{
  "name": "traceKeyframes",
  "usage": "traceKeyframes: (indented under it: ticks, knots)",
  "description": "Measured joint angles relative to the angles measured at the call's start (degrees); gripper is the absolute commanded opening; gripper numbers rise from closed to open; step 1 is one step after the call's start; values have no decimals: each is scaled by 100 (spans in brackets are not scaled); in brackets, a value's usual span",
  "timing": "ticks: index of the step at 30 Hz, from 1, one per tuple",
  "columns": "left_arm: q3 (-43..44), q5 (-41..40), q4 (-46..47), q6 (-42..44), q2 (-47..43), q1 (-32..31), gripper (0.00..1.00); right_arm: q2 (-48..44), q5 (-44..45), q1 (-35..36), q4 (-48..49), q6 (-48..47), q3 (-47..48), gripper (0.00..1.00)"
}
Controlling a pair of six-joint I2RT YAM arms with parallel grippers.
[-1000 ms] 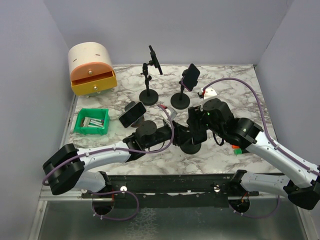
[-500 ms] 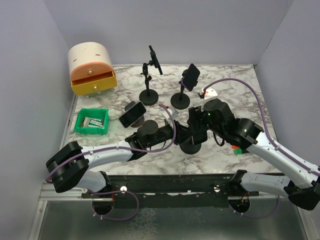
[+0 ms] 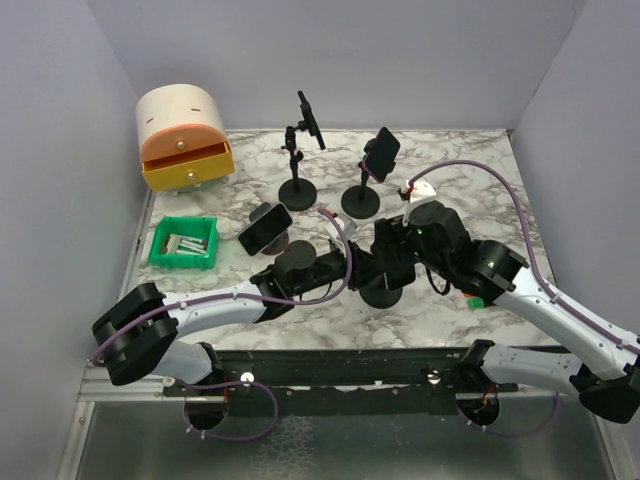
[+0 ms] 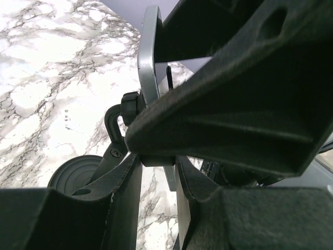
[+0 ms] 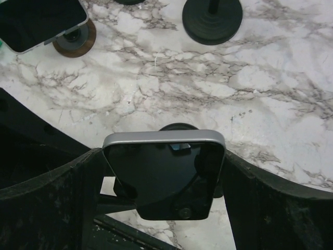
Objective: Remove the phone from the phone stand
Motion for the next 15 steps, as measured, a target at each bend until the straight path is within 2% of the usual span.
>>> traceKeyframes:
  ticks: [3, 7, 15]
  knots:
    - [-4, 4, 4, 2, 0, -2, 2, 0, -101, -2, -9, 83, -81, 98]
    - [-13, 9, 20, 2, 0, -4, 0, -13, -162, -4, 0, 129, -87, 98]
    - [-61, 22, 90, 2, 0, -4, 0, -15, -142, -17, -17, 179, -87, 81]
